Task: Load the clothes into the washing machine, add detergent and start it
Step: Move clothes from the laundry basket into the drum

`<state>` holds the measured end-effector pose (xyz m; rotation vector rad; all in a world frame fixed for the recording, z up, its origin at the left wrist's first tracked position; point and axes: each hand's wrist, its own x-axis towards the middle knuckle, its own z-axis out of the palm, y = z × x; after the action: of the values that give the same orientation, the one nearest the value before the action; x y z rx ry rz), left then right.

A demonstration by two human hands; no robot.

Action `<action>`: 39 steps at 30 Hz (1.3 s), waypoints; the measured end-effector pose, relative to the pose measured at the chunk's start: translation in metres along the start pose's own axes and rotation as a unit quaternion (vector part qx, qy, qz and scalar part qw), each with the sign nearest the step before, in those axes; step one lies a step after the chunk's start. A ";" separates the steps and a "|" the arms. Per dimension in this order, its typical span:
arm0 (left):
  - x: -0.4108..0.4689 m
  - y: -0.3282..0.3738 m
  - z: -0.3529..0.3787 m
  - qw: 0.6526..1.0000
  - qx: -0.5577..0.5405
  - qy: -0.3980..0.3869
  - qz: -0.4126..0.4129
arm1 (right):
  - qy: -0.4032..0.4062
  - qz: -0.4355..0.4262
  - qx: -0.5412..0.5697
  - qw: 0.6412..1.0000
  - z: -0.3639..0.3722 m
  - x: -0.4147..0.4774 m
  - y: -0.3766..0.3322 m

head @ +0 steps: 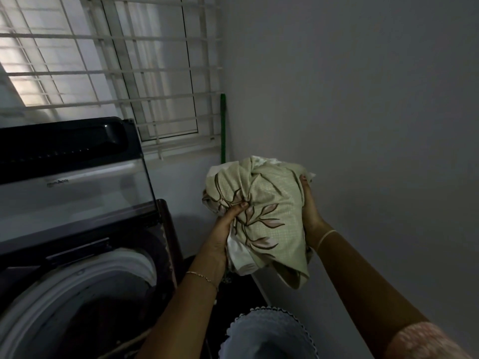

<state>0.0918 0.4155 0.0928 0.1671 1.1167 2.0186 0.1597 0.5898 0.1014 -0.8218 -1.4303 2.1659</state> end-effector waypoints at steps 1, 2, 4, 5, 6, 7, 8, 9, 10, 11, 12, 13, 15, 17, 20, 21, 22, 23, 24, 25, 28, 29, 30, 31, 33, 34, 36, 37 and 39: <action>-0.001 -0.001 0.000 1.000 -0.006 -0.004 -0.005 | -0.040 0.023 0.025 0.999 0.003 -0.009 -0.001; -0.002 -0.001 0.000 1.000 -0.010 -0.006 -0.008 | -0.077 0.036 0.058 0.995 0.003 -0.014 -0.001; -0.002 -0.002 0.001 1.000 -0.012 -0.013 -0.012 | -0.107 0.045 0.122 0.986 -0.002 -0.014 0.003; -0.003 -0.003 0.001 1.000 -0.008 -0.015 -0.012 | -0.122 0.045 0.147 0.981 -0.001 -0.018 0.003; -0.003 -0.003 0.002 1.000 -0.006 -0.019 -0.011 | -0.127 0.045 0.170 0.976 0.000 -0.020 0.003; -0.004 -0.003 0.003 1.000 -0.011 -0.025 -0.014 | -0.131 0.049 0.183 0.973 0.001 -0.021 0.004; -0.004 -0.004 0.003 0.999 -0.015 -0.025 -0.018 | -0.129 0.049 0.187 0.973 0.002 -0.021 0.005; -0.004 -0.004 0.003 0.999 -0.016 -0.024 -0.019 | -0.130 0.051 0.191 0.972 0.002 -0.021 0.005; -0.004 -0.004 0.004 0.999 -0.015 -0.021 -0.018 | -0.134 0.050 0.192 0.971 0.002 -0.022 0.006; -0.003 -0.004 0.004 0.999 -0.015 -0.023 -0.016 | -0.133 0.049 0.191 0.971 0.002 -0.023 0.006; -0.002 -0.004 0.003 1.000 -0.016 -0.022 -0.011 | -0.129 0.047 0.189 0.972 0.001 -0.024 0.006; -0.002 -0.004 0.003 0.999 -0.020 -0.025 -0.008 | -0.134 0.046 0.190 0.972 0.001 -0.025 0.005; -0.001 -0.005 0.002 0.999 -0.032 -0.036 -0.009 | -0.146 0.050 0.194 0.969 0.000 -0.025 0.006; -0.002 -0.005 0.001 0.998 -0.034 -0.048 -0.007 | -0.144 0.058 0.197 0.968 0.001 -0.024 0.008; -0.005 -0.005 -0.001 0.998 -0.046 -0.046 0.002 | -0.138 0.073 0.203 0.967 0.004 -0.020 0.014; -0.006 -0.004 -0.002 0.998 -0.051 -0.040 0.004 | -0.136 0.077 0.200 0.967 0.006 -0.018 0.016; -0.008 -0.004 -0.003 0.998 -0.054 -0.031 0.006 | -0.131 0.083 0.196 0.968 0.009 -0.015 0.020; -0.009 -0.003 -0.008 0.998 -0.059 -0.024 0.008 | -0.129 0.086 0.197 0.968 0.012 -0.014 0.024; -0.013 -0.002 -0.011 0.998 -0.062 -0.017 0.010 | -0.133 0.087 0.203 0.966 0.015 -0.013 0.028; -0.016 -0.001 -0.016 0.998 -0.068 -0.011 0.014 | -0.138 0.093 0.213 0.963 0.020 -0.011 0.033; -0.026 0.005 -0.035 0.993 -0.096 0.035 0.054 | -0.159 0.099 0.229 0.955 0.046 -0.010 0.050; -0.030 0.006 -0.040 0.992 -0.101 0.042 0.069 | -0.156 0.085 0.224 0.958 0.052 -0.012 0.054; -0.035 0.008 -0.049 0.990 -0.105 0.052 0.078 | -0.174 0.081 0.235 0.953 0.062 -0.014 0.060; -0.040 0.010 -0.059 0.988 -0.115 0.059 0.083 | -0.199 0.085 0.260 0.941 0.073 -0.017 0.065; -0.052 0.017 -0.079 0.985 -0.136 0.066 0.083 | -0.243 0.104 0.304 0.915 0.099 -0.025 0.074; -0.058 0.022 -0.089 0.983 -0.142 0.074 0.087 | -0.242 0.110 0.306 0.914 0.112 -0.027 0.078; -0.065 0.034 -0.112 0.977 -0.155 0.096 0.107 | -0.218 0.121 0.296 0.922 0.139 -0.032 0.085; -0.071 0.042 -0.121 0.975 -0.158 0.102 0.118 | -0.206 0.131 0.282 0.928 0.153 -0.030 0.090; -0.082 0.057 -0.144 0.974 -0.152 0.109 0.130 | -0.197 0.144 0.255 0.936 0.181 -0.030 0.101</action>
<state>0.0466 0.2480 0.0700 -0.0728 0.9375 2.4630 0.0578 0.4095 0.0690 -0.4363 -0.8526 2.8741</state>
